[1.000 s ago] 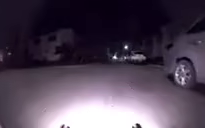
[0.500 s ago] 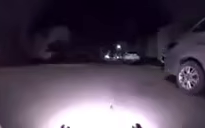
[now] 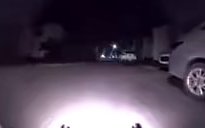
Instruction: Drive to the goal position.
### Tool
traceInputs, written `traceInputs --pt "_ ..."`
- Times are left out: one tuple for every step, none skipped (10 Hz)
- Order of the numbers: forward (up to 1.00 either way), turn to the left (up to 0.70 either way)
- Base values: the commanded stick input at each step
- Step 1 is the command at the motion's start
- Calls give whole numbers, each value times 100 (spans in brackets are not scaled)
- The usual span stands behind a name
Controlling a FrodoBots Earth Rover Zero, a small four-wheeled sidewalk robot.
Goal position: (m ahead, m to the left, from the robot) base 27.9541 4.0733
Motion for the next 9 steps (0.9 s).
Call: traceInputs --pt "85 -34" --pt "85 -21" --pt "85 -1" --pt "85 0" --pt "85 0" --pt "85 0" --pt "85 0" --pt "85 0" --pt "85 0"
